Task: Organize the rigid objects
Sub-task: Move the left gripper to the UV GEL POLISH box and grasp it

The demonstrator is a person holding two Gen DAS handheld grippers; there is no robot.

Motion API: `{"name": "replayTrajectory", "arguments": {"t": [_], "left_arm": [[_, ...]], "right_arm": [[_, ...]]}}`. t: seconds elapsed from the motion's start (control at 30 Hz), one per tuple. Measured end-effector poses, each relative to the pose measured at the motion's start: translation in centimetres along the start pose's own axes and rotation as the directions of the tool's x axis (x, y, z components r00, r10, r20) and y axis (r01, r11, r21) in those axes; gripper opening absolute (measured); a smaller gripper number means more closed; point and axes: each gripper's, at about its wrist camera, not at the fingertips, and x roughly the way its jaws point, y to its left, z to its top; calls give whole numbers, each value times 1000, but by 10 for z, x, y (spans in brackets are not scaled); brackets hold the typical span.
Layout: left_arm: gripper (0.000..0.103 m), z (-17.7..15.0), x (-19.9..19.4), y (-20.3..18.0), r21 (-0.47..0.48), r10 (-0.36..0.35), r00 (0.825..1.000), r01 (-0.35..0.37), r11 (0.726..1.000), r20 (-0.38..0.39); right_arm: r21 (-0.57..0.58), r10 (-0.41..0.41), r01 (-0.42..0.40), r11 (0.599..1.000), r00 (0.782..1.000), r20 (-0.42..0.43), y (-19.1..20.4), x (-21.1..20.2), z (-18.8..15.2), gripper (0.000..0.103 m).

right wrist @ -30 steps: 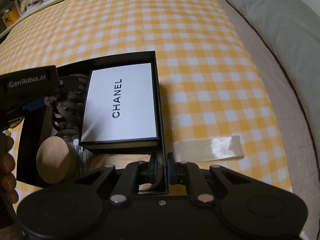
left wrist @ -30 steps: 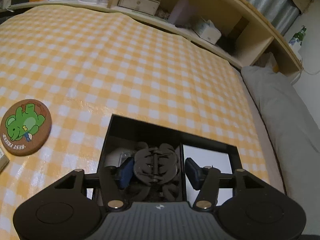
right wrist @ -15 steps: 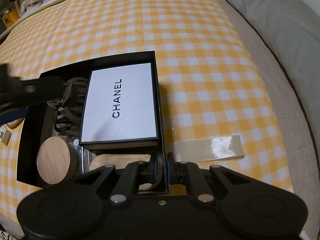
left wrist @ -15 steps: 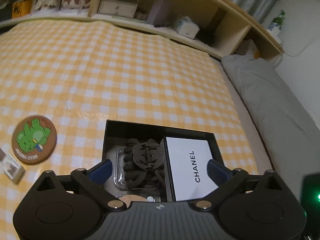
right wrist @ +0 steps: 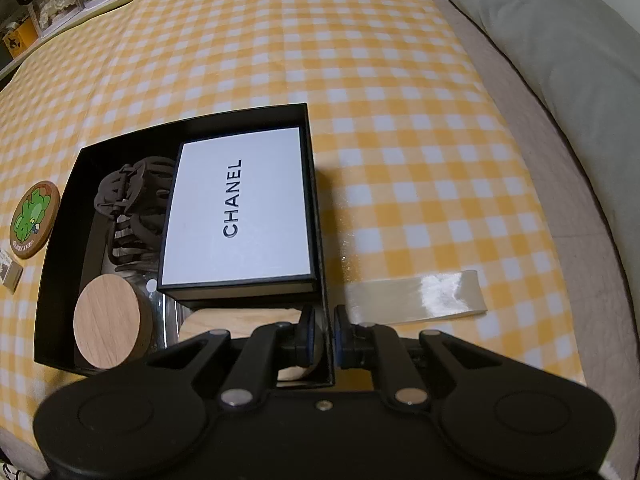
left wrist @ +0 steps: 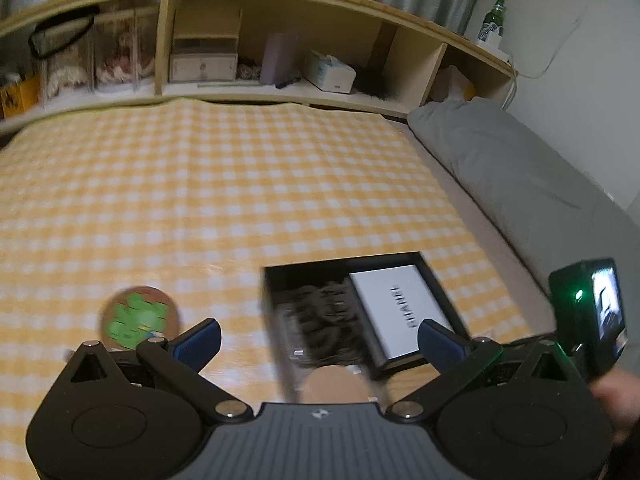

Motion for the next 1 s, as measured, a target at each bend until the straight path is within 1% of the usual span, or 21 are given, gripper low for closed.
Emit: {"name": "replayTrajectory", "arguments": {"t": [0.13,0.27,0.43,0.5,0.6,0.73,0.8,0.9,1.0], "left_arm": [[103,-2,-7,27,30,25,999,-26,999,24],[103,-1,-4,61,41,57,998,-59,997,36],[103,-2,9,100,133,100,995,-102,986,24],[103,-3,17,116,150,120,993,-119,981,7],[103,-7,33,137,154,158,986,-149,977,-46],[103,-15,52,156,178,222,967,-198,964,-127],[103,-19,58,163,179,250,956,-221,959,-155],[103,-24,64,170,181,241,953,-208,961,-183],[103,-27,66,175,198,217,958,-179,964,-187]], "right_arm": [[1,0,0,1000,1000,0,-1,0,-1,10],[0,-1,1,1000,1000,-1,-1,0,-2,10],[0,0,0,1000,1000,-2,0,1,0,10],[-2,-1,1,1000,1000,-3,0,1,0,10],[-2,-1,1,1000,1000,-3,0,0,0,10],[-3,-3,3,1000,1000,-6,1,1,0,10],[-3,-2,2,1000,1000,-7,1,1,0,10],[-4,-2,2,1000,1000,-7,1,1,0,10],[-5,-3,3,1000,1000,-8,1,2,-1,10]]}}
